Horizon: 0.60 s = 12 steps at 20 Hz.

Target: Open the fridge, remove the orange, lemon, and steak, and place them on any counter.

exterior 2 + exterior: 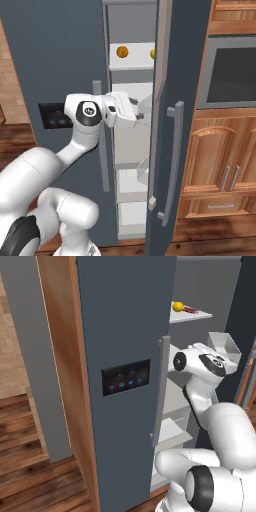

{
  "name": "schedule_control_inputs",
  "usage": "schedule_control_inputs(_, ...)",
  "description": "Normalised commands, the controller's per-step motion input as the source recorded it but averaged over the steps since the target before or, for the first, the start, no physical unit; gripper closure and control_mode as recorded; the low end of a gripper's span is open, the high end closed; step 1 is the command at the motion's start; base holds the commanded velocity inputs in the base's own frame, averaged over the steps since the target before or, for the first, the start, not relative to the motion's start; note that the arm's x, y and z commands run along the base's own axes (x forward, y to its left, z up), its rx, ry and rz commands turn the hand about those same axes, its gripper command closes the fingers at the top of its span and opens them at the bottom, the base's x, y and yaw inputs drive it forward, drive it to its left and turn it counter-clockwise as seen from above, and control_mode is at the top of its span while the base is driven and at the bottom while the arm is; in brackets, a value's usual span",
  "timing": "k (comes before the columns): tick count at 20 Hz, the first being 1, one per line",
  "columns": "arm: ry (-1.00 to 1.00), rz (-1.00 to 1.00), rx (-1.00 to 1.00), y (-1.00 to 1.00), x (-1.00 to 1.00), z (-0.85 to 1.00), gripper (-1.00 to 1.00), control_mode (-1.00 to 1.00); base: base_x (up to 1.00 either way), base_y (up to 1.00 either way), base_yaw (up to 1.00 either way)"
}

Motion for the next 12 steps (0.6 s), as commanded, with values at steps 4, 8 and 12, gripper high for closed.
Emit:
schedule_control_inputs(4,-0.03,-0.11,0.00,-0.60,0.00,0.00,-1.00,-1.00,0.00,0.00,0.00)
schedule_control_inputs(8,-0.03,-0.13,0.00,-0.64,-0.01,0.00,-1.00,-1.00,0.00,0.00,0.00)
schedule_control_inputs(12,-0.06,-0.16,0.00,-0.80,-0.18,0.00,-1.00,-1.00,0.00,0.00,0.00)
